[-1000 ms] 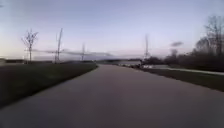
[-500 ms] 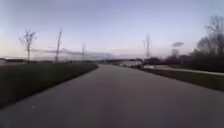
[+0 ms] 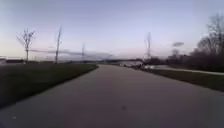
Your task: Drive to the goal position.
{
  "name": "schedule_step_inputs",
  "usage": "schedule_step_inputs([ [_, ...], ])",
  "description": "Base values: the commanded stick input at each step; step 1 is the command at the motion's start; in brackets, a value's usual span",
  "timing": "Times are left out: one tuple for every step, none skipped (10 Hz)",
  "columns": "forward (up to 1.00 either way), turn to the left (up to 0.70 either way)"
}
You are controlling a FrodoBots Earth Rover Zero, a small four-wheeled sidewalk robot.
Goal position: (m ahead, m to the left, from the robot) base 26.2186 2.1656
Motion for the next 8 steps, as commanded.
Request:
schedule_step_inputs([
  [0.35,0.04],
  [0.34,0.03],
  [0.33,0.03],
  [0.29,0.03],
  [0.23,0.02],
  [0.30,0.02],
  [0.62,0.03],
  [1.00,0.02],
])
